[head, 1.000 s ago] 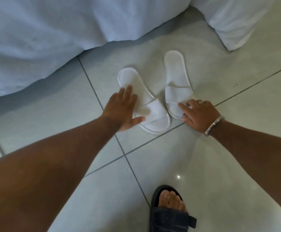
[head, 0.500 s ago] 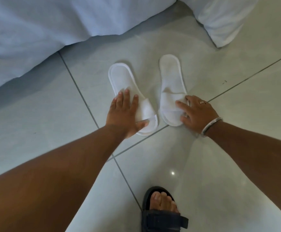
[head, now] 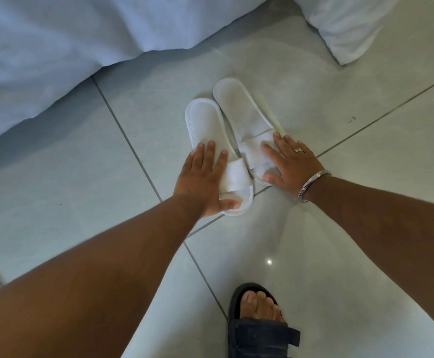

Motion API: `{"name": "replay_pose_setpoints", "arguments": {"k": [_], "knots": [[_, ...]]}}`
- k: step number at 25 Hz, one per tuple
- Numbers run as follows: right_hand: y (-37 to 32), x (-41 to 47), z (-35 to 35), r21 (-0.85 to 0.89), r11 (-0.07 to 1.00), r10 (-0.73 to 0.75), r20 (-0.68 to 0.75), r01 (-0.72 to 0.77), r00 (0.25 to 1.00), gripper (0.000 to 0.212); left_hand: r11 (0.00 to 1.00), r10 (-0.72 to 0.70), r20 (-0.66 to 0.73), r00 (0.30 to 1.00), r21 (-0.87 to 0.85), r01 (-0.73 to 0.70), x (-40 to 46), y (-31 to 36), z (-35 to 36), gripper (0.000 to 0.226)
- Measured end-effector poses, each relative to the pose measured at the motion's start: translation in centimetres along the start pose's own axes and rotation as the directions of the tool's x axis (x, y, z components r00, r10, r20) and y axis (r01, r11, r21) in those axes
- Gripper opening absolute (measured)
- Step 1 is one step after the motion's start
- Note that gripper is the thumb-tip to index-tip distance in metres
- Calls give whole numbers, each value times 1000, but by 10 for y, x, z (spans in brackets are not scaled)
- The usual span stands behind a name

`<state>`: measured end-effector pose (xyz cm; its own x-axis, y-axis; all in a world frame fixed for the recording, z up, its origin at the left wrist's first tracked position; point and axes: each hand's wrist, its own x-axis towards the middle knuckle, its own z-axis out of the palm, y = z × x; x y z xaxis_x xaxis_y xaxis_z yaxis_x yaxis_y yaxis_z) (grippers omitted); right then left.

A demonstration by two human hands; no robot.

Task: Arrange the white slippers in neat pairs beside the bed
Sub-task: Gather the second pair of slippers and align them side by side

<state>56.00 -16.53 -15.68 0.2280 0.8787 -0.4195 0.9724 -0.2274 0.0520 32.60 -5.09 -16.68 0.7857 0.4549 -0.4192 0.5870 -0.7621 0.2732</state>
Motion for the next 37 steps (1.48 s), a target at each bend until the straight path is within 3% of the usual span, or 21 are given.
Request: {"name": "replay_pose_setpoints", "arguments": {"k": [11,37], "knots": [[7,-2,-1,36,994,104,32,-105,994,85,998,-50,9,999,-41,50,16,-1,-10,126],[1,-2,-13,-85,993,89,35,-86,995,83,997,-65,8,998,-36,65,14,-2,-13,123]]}}
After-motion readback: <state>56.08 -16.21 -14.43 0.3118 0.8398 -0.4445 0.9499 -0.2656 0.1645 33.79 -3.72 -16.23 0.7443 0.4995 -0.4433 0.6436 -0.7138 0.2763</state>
